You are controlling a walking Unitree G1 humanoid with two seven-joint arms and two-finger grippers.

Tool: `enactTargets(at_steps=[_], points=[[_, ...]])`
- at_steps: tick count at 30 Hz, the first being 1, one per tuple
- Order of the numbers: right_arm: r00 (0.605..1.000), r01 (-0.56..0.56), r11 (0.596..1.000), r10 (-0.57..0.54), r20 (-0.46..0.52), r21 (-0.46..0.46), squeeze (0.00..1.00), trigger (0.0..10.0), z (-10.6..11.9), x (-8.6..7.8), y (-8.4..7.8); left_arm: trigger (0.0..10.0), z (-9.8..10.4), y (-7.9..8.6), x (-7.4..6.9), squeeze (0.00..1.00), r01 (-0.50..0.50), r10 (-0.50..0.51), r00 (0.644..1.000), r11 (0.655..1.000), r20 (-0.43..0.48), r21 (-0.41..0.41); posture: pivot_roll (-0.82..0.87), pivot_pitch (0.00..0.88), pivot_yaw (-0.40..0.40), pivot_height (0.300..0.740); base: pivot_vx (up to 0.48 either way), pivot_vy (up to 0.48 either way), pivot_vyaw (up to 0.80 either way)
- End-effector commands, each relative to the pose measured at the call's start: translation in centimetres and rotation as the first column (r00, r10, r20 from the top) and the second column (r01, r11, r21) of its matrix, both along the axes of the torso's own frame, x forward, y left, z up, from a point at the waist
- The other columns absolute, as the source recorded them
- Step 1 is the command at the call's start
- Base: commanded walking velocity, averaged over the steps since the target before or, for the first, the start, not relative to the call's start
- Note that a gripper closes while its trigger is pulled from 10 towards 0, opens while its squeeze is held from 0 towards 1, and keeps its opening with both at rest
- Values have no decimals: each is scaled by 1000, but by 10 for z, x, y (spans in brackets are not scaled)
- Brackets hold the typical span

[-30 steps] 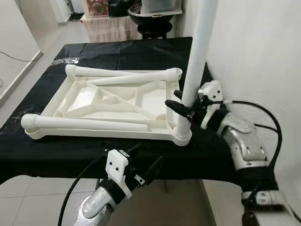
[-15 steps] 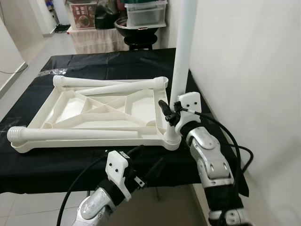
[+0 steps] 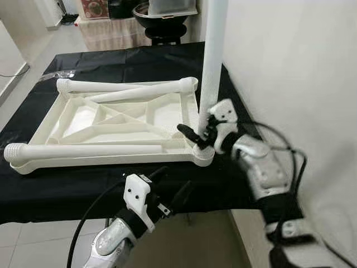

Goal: Building children table

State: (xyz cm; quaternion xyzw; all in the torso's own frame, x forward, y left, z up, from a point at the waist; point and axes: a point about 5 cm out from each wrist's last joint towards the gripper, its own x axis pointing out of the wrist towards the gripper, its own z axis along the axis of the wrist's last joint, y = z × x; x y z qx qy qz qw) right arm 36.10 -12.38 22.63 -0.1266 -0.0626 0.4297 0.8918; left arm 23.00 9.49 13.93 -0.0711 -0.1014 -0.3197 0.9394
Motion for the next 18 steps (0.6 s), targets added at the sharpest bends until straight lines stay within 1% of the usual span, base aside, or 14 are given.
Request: enactTargets(at_steps=[1, 5, 7, 8, 9, 11, 13, 15, 17, 18], points=[[994, -110, 993, 109, -25, -42, 0, 10000, -4, 0, 5, 10000, -5, -1, -2, 0, -1, 1, 1000, 1000, -19, 3, 47, 142, 18, 740, 0, 0, 0], [993, -113, 993, 112, -26, -47, 0, 10000, -4, 0, 5, 10000, -5, -1, -2, 0, -1, 1, 1000, 1000, -19, 3, 47, 142, 18, 740, 0, 0, 0], [978, -199, 978, 194, -70, -61, 0, 10000, -4, 2, 0, 10000, -5, -1, -2, 0, 0, 0, 1000, 1000, -19, 5, 59, 140, 18, 740, 0, 0, 0], [971, -228, 972, 222, -90, -59, 0, 4824, -4, 3, -2, 10000, -5, -1, -3, 0, 0, 0, 1000, 1000, -19, 6, 59, 140, 18, 740, 0, 0, 0], [965, -247, 968, 242, -105, -43, 0, 0, -3, 4, -5, 10000, -5, -1, -3, 0, 0, 0, 1000, 1000, -19, 7, 59, 139, 18, 740, 0, 0, 0], [960, -259, 966, 255, -112, -24, 0, 0, -3, 5, -7, 10000, -6, -1, -3, 0, 0, 0, 1000, 1000, -20, 8, 59, 139, 19, 740, 0, 0, 0], [956, -274, 961, 270, -111, -24, 0, 0, -3, 5, -9, 10000, -6, -1, -4, 0, 0, 0, 1000, 1000, -20, 8, 59, 139, 19, 740, 0, 0, 0], [959, -267, 963, 263, -109, -21, 0, 0, -4, 5, -12, 10000, -6, -1, -4, 0, 0, 0, 1000, 1000, -20, 8, 58, 139, 21, 740, 0, 0, 0], [963, -249, 968, 247, -107, -8, 0, 0, -7, 3, -20, 10000, -6, -1, -5, 0, 1, -1, 1000, 1000, -21, 8, 58, 140, 22, 740, 0, 0, 0], [963, -249, 968, 247, -107, -8, 0, 0, -7, 3, -20, 10000, -6, -1, -5, 0, 1, -1, 1000, 1000, -21, 8, 58, 140, 22, 740, 0, 0, 0]])
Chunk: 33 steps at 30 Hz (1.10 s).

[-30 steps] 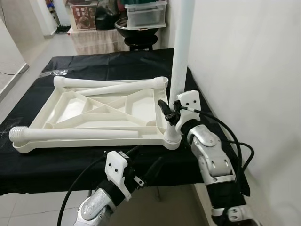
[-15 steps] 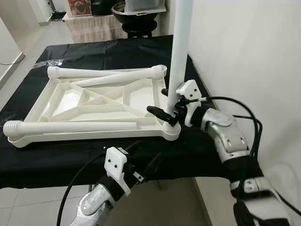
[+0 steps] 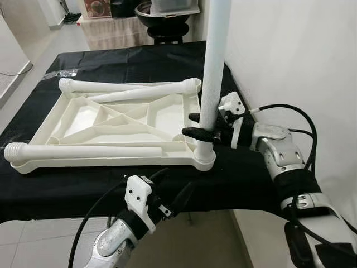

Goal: Building children table

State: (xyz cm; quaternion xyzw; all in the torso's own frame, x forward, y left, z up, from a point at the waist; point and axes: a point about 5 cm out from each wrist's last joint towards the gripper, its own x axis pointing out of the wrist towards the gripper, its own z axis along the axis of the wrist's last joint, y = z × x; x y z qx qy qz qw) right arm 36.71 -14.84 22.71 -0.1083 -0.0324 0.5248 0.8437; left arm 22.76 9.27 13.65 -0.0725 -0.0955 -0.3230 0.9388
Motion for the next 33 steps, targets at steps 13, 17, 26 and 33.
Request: enactTargets(at_steps=[13, 17, 26, 33], points=[[633, 771, 637, -765, -119, 7, 0, 0, -80, -59, -2, 10000, -1, 6, -5, 0, -10, 10, 1000, 1000, -8, 3, 27, 168, 26, 740, 0, 0, 0], [697, 713, 701, -707, -115, 12, 0, 0, -86, -61, 24, 10000, -2, 6, -3, 0, -4, 4, 1000, 1000, -10, 10, 35, 157, 35, 740, 0, 0, 0], [747, 661, 750, -656, -104, 23, 0, 10000, -68, -38, 47, 10000, -2, 7, 0, 0, -18, 18, 1000, 1000, -8, 6, 48, 152, 18, 740, 0, 0, 0], [910, 414, 897, -409, -65, 153, 1000, 10000, -26, -19, 38, 10000, -2, 5, 0, 0, -13, 13, 1000, 1000, -9, 7, 65, 145, 20, 740, 0, 0, 0]])
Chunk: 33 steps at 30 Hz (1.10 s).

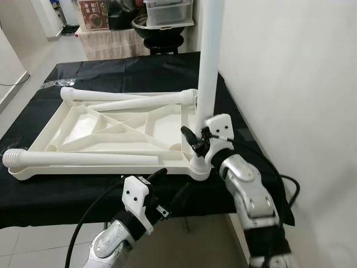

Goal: Building children table

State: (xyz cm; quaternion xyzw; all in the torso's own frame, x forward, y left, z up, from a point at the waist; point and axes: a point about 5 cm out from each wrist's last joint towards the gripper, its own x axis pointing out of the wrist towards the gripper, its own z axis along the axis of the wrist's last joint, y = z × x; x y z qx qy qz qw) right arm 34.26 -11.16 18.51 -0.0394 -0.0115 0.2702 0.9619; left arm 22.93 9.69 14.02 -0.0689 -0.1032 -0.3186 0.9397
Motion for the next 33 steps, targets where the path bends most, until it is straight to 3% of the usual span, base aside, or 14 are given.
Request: enactTargets(at_steps=[1, 3, 5, 7, 8, 10, 13, 16, 17, 18, 19, 29, 32, 33], points=[[990, -132, 991, 131, 46, 17, 1000, 10000, 16, 6, 2, 10000, -6, 1, -1, 0, -2, 2, 1000, 1000, -25, 6, 65, 145, 20, 740, 0, 0, 0], [983, -175, 985, 175, 60, -4, 1000, 10000, 22, 8, -2, 10000, -5, 0, -1, 0, -2, 2, 1000, 1000, -25, 5, 65, 145, 20, 740, 0, 0, 0], [960, -263, 962, 269, 78, -71, 0, 10000, 33, 16, -12, 10000, -5, -1, -2, 0, -2, 2, 1000, 1000, -24, 2, 71, 150, 12, 740, 0, 0, 0], [960, -263, 962, 269, 78, -71, 0, 10000, 33, 16, -12, 10000, -5, -1, -2, 0, -2, 2, 1000, 1000, -24, 2, 71, 150, 12, 740, 0, 0, 0], [927, -361, 922, 372, 56, -140, 0, 10000, 37, 19, -18, 10000, -4, -2, -3, 0, -4, 4, 1000, 1000, -23, 0, 79, 156, 9, 740, 0, 0, 0], [927, -361, 922, 372, 56, -140, 0, 10000, 37, 19, -18, 10000, -4, -2, -3, 0, -4, 4, 1000, 1000, -23, 0, 79, 156, 9, 740, 0, 0, 0], [862, -499, 850, 506, -1, -170, 0, 10000, 35, 17, -22, 10000, -4, -2, -6, 0, -5, 5, 1000, 1000, -23, -2, 84, 166, 12, 740, 0, 0, 0], [843, -532, 831, 537, -17, -161, 0, 10000, 37, 19, -25, 10000, -3, -3, -7, 0, -3, 3, 1000, 1000, -24, -2, 86, 170, 13, 740, 0, 0, 0], [832, -551, 820, 555, -20, -152, 0, 7137, 38, 20, -26, 10000, -3, -2, -8, 0, -2, 2, 1000, 1000, -24, -2, 88, 173, 14, 740, 0, 0, 0], [832, -551, 820, 555, -20, -152, 0, 7137, 38, 20, -26, 10000, -3, -2, -8, 0, -2, 2, 1000, 1000, -24, -2, 88, 173, 14, 740, 0, 0, 0], [817, -573, 808, 576, -21, -138, 0, 0, 41, 22, -29, 10000, -3, -2, -9, 0, -1, 1, 1000, 1000, -25, -2, 91, 177, 17, 740, 0, 0, 0], [788, -614, 783, 616, -19, -95, 0, 0, 49, 26, -41, 10000, -3, -2, -11, 0, 0, 0, 1000, 1000, -29, -2, 90, 182, 20, 740, 0, 0, 0], [804, -593, 799, 594, -21, -102, 0, 0, 43, 20, -52, 10000, -3, -2, -11, 0, -1, 1, 1000, 1000, -30, -2, 80, 185, 25, 740, 0, 0, 0], [831, -555, 825, 556, -22, -102, 0, 0, 39, 17, -59, 10000, -3, -2, -11, 0, -1, 1, 1000, 1000, -31, -3, 71, 190, 25, 740, 0, 0, 0]])
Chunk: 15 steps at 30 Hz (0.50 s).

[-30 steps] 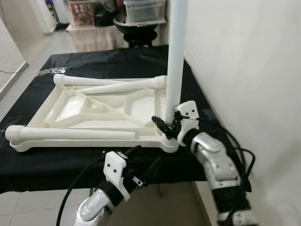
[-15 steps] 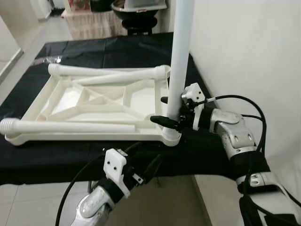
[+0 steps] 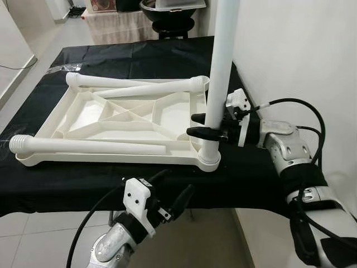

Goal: Building children table

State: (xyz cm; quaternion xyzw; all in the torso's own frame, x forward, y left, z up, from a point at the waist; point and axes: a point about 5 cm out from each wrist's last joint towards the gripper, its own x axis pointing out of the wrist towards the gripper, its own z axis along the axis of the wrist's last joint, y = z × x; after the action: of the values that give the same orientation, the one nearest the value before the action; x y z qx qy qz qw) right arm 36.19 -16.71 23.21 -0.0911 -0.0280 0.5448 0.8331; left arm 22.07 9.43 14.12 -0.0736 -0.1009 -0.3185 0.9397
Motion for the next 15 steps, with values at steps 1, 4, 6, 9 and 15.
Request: enactTargets(at_steps=[1, 4, 6, 9, 15], points=[[999, 19, 1000, -19, -31, -7, 0, 0, -8, -2, -4, 10000, -4, 1, -2, 0, -2, 2, 1000, 1000, -24, 5, 71, 190, 25, 740, 0, 0, 0], [947, 305, 952, -304, -101, -8, 0, 0, -37, -10, -12, 10000, -4, 3, -3, 0, -2, 2, 1000, 1000, -25, 5, 63, 191, 13, 740, 0, 0, 0], [779, 617, 785, -620, -99, -60, 0, 0, -60, -15, -9, 10000, -4, 5, -3, 0, -3, 3, 1000, 1000, -25, 6, 61, 193, 11, 740, 0, 0, 0], [689, 698, 710, -701, -181, -93, 0, 0, -88, -41, 12, 10000, -3, 6, -3, 0, -4, 4, 1000, 1000, -25, 8, 57, 204, 20, 740, 0, 0, 0], [680, 725, 689, -719, -143, -20, 0, 0, -84, -28, 53, 10000, -6, 7, 4, 0, 4, -3, 1000, 1000, -29, 24, 55, 152, 42, 740, 0, 0, 0]])
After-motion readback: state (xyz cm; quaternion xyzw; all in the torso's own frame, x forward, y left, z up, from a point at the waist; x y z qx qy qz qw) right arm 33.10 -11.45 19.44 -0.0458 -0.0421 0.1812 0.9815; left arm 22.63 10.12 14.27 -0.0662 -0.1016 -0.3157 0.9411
